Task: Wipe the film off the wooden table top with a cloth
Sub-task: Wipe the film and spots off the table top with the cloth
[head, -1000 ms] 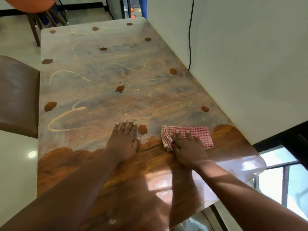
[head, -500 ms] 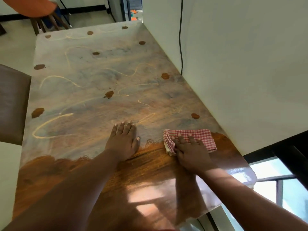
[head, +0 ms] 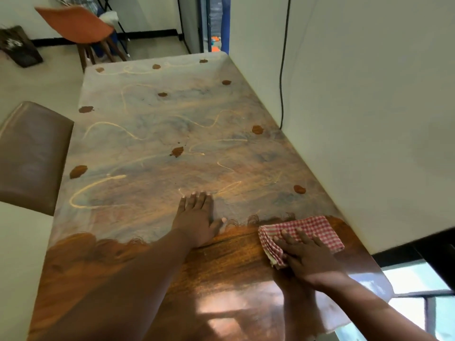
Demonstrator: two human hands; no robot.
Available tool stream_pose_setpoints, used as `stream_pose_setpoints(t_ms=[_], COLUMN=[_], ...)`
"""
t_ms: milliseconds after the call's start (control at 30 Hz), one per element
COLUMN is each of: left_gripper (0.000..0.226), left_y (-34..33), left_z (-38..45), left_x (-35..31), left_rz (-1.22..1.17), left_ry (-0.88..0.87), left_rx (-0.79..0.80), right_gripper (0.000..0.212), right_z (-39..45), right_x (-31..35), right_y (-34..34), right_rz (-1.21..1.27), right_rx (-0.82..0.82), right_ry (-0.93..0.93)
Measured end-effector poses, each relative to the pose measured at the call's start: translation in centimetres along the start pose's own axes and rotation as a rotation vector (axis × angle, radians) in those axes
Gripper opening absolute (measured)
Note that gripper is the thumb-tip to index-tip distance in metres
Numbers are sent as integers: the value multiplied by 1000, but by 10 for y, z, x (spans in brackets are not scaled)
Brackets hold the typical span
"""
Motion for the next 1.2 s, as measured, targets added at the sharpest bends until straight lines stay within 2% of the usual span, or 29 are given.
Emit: stream_pose_setpoints(t_ms=[133,267,833,967,1067,1200], left_gripper=[109,116,116,116,116,116], left_y=[1,14,4,4,5,10], left_z=[5,15,14,17,18,20], left_x=[-2,1,8,9,7,3], left_rz=[-72,-157,-147,-132,-130,-102], left_ry=[31,50,51,55,59,61], left_rx=[107,136,115,118,132,122], right_gripper=[50,48,47,47,49,49], right_z=[1,8,-3,0,29,42], right_x=[-11,-13,-16,-38,-29,-1], right_y=[-8,-5,0,24,37,21], right_rz=[38,41,16,17,-1,-23], right_rx=[10,2,26,-94,-140,-138], right_ry=[-23,-16,-3,-74,-130,-60])
Point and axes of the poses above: each hand's wrist, its own z-axis towards the middle knuckle, its own y-axis out of the back of the hand, x = y × z, the point moved 6 cm from there along z, towards the middle knuckle, and after that the axes turned 15 degrees about z, right-handed, at the moved point
